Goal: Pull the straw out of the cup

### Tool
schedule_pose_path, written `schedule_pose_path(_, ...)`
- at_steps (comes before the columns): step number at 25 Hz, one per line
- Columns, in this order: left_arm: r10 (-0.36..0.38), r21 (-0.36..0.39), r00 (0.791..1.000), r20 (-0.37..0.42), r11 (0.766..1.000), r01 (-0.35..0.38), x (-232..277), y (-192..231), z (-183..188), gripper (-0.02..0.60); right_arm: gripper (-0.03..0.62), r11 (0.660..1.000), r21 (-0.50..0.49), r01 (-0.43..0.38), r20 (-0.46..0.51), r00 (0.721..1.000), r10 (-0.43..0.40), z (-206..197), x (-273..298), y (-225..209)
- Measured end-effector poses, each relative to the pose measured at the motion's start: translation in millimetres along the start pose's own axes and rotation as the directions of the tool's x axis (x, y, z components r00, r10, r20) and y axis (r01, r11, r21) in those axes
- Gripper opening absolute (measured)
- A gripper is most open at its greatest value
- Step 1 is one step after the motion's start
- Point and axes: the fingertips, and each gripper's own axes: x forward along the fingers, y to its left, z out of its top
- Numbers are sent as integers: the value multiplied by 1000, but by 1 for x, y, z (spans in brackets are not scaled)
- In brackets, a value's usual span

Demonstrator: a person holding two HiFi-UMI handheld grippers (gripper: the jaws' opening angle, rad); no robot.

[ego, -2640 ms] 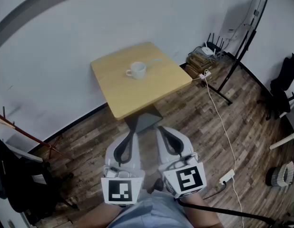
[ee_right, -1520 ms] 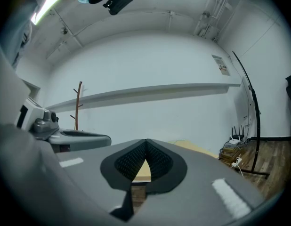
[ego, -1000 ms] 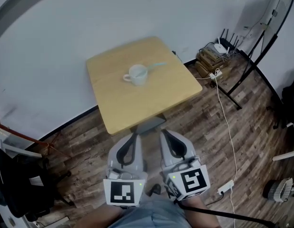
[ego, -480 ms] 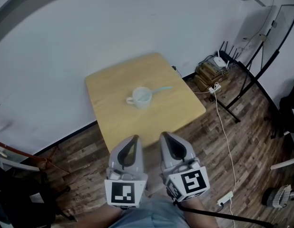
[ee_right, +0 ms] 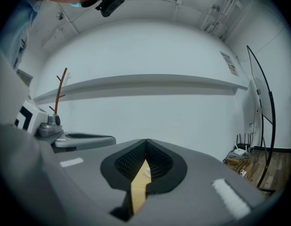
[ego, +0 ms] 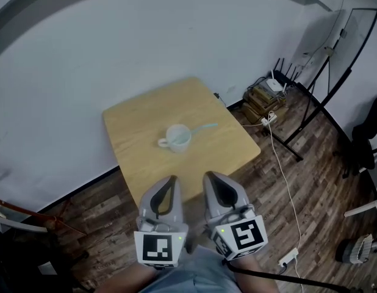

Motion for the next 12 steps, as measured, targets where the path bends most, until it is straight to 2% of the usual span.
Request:
schedule_pose_path(8,-1,-3,1000,-8,1000,1,22,1,-5,9,8,1000,7,3,-6,1000,-3,-4,12,-15)
schedule_pose_path(12,8,4,999,-40,1000,-8,37,-3,-14,9,8,999,37,0,-22,1000,1,-14,22,-35)
